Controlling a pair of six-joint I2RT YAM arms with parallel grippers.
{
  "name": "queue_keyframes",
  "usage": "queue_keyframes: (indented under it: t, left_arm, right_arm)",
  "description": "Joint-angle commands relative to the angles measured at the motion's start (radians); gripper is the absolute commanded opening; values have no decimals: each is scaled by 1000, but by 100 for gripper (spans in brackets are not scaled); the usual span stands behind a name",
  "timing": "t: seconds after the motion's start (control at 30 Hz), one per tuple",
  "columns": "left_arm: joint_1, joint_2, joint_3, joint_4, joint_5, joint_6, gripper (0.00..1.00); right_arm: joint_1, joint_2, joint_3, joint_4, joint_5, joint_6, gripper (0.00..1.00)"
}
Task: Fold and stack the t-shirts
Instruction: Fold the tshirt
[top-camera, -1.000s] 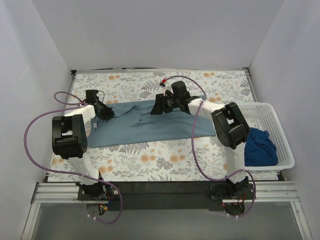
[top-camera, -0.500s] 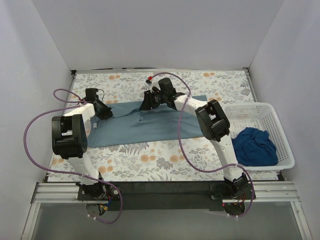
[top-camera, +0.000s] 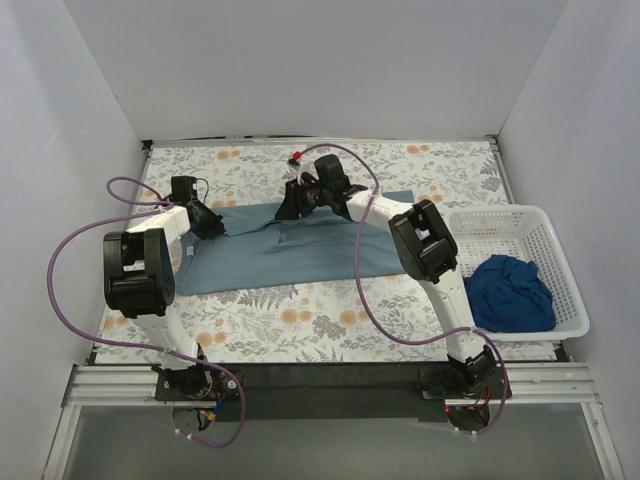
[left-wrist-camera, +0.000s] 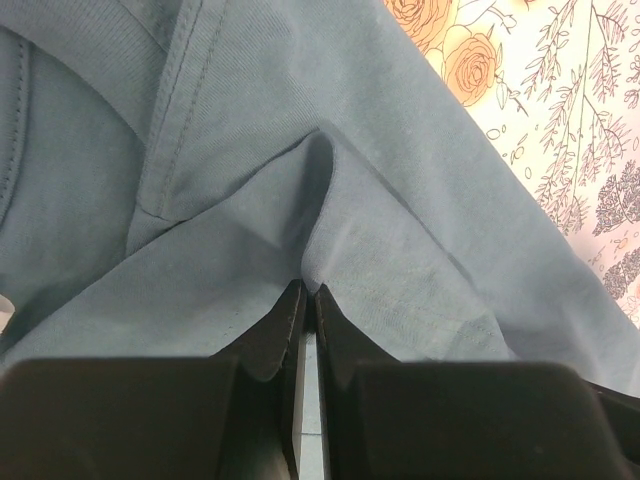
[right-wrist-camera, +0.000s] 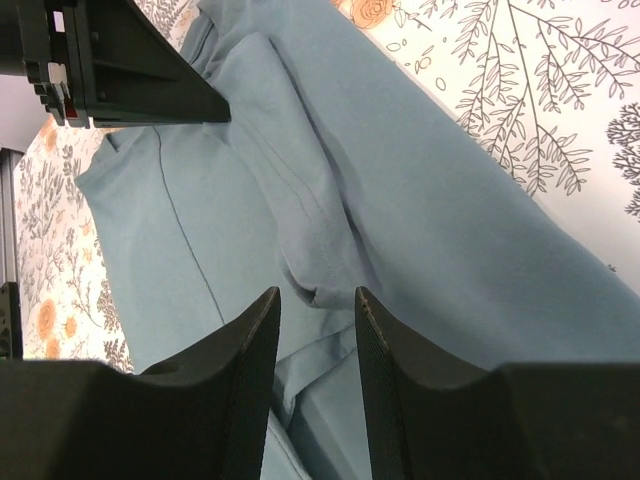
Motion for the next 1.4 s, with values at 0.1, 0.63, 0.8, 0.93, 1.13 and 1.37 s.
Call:
queue_keyframes:
  t: [0.1,0.63,0.8,0.93,1.13,1.37]
  left_arm:
    - [-2,-32,36,-12,-16,17,0]
    - [14,-46,111,-115,-57,59,0]
    - [13,-11,120,-159,-59,67,0]
    - [14,18,132,-173,-103,65,6]
    - [14,2,146,-173,-149,65,42]
    - [-2,-66,143,-155,-152,62,42]
  right_arm:
    - [14,30,47,50,-28,-9,40]
    - [15,-35,-32,55,1,-34,6]
    - [17,-75,-55,55,13,-22,11]
    - [25,-84,-45,57,9,12,15]
    - [40,-75,-32,78,1,78,18]
    - [46,-35,-13,126,-27,152,19]
